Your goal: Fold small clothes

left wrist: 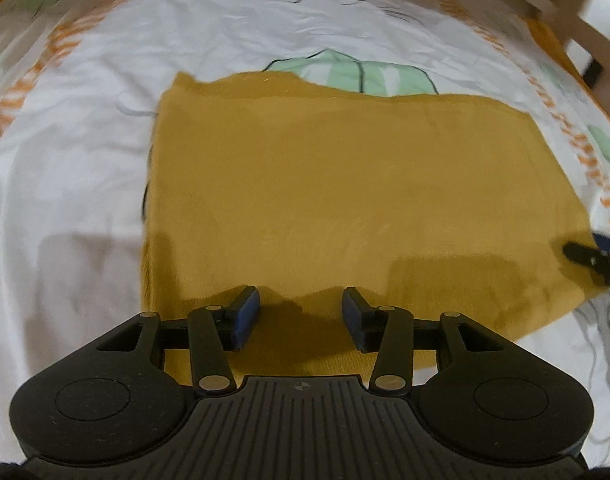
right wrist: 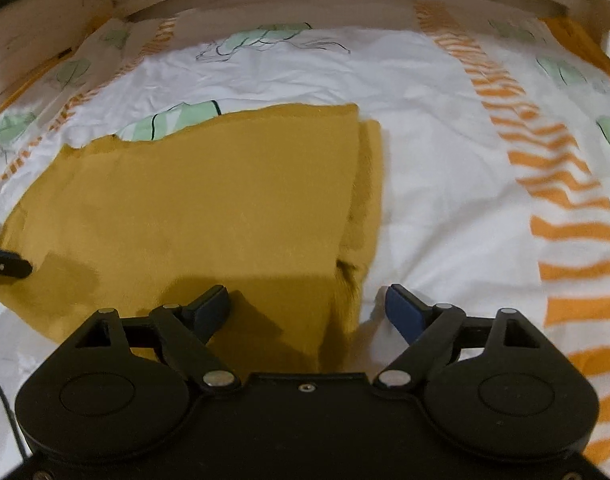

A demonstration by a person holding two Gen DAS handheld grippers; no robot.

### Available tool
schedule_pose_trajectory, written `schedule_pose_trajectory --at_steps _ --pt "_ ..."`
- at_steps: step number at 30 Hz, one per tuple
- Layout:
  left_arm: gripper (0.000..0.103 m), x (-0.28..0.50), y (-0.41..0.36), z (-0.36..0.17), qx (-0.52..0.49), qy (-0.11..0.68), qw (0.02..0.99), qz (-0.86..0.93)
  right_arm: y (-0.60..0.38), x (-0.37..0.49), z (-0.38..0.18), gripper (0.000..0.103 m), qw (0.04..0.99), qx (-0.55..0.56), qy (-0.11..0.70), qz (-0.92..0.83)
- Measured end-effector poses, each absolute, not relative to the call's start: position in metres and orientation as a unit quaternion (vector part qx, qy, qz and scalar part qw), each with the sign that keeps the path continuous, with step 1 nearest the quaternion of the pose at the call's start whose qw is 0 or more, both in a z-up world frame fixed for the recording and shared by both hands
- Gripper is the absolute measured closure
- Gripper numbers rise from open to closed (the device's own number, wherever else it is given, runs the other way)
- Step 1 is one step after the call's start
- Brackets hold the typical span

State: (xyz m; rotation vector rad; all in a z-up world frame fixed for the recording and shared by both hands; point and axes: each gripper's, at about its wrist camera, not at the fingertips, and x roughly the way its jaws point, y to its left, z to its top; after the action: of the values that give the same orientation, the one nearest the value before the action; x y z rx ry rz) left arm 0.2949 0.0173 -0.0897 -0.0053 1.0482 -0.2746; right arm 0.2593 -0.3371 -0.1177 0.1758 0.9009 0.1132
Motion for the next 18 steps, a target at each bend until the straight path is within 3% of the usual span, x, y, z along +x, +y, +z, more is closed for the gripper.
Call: schedule_pose_trajectory --at_steps 4,8,11,18 --pt "0.055 0.292 0.017 -0.09 -0.031 0.499 0.859 -0.114 -0.347 0.259 -0.117 0.012 0.885 0.133 0.443 0.056" --pt "0.033 0.293 0.013 -0.093 -0.043 0.492 0.86 -0.128 -0.357 0.252 -0.119 0.004 0.871 0.19 0.449 0.068" --pt "0.025 0.292 0.007 -0.094 -0.041 0.489 0.862 -0.127 -0.366 0.248 -0.122 0.0 0.862 0.235 0.443 0.072" --pt "0.021 0.3 -0.01 -0.096 -0.023 0.502 0.858 -0.103 -0.382 0.25 -0.13 0.0 0.846 0.306 0.43 0.077"
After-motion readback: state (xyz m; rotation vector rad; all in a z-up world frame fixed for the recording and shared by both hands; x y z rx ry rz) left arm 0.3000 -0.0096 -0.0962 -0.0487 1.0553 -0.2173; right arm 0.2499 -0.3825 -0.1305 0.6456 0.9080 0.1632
